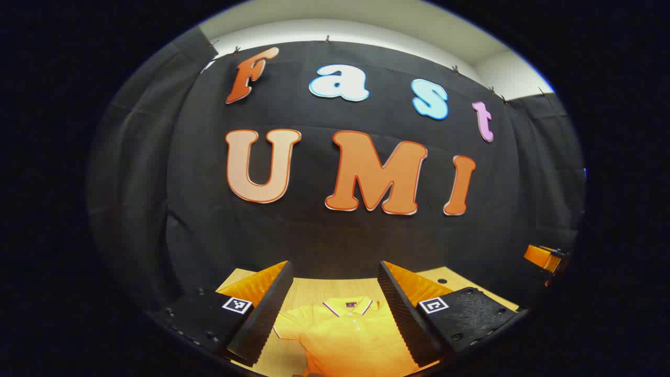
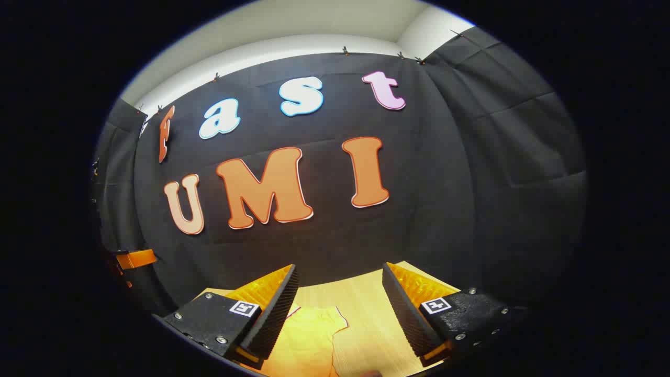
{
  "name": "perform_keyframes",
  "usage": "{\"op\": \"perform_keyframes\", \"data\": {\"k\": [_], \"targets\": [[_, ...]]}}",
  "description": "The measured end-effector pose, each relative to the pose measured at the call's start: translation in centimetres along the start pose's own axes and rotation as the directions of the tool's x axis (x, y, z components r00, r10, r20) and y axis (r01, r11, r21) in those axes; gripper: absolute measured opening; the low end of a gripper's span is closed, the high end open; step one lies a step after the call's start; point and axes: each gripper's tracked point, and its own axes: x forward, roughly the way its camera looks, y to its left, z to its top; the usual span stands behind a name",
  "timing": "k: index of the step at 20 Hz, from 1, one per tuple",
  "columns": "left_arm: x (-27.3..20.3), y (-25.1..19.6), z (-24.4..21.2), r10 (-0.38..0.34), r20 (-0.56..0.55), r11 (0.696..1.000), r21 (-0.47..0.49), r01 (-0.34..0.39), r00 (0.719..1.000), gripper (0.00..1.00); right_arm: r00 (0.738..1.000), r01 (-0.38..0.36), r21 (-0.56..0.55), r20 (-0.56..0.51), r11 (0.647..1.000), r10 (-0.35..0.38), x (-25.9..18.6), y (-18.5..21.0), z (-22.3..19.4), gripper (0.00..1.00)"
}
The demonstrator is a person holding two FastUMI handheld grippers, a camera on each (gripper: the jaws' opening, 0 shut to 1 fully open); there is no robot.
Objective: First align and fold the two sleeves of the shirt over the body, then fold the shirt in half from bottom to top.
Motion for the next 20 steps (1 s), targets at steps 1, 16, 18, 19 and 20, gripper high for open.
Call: {"op": "perform_keyframes", "data": {"k": [1, 16, 18, 19, 20], "targets": [[0.0, 0.8, 0.9, 0.024, 0.020, 1.000, -0.019, -0.024, 1.000, 1.00, 1.000, -0.009, -0.019, 0.004, 1.000, 0.009, 0.8, 0.0, 0.3, 0.97], [-1.2, -0.7, 2.9, 0.236, 0.128, 0.972, -0.040, -0.233, 0.963, 0.95, 0.978, -0.176, -0.091, -0.132, 0.980, 0.164, 7.2, -1.3, -1.4, 0.97], [-1.0, -0.3, 2.3, 0.245, 0.112, 0.970, -0.024, -0.243, 0.963, 0.97, 0.976, -0.168, -0.078, -0.151, 0.983, 0.155, 7.5, -1.6, -1.8, 0.97], [-0.8, 0.0, 2.3, 0.244, 0.111, 0.970, -0.014, -0.244, 0.963, 0.97, 0.978, -0.157, -0.072, -0.153, 0.985, 0.145, 7.7, -1.8, -1.8, 0.97], [-0.4, 0.1, 2.5, 0.236, 0.112, 0.972, -0.008, -0.237, 0.965, 0.97, 0.979, -0.145, -0.062, -0.157, 0.987, 0.134, 7.8, -1.7, -1.8, 0.97]]}}
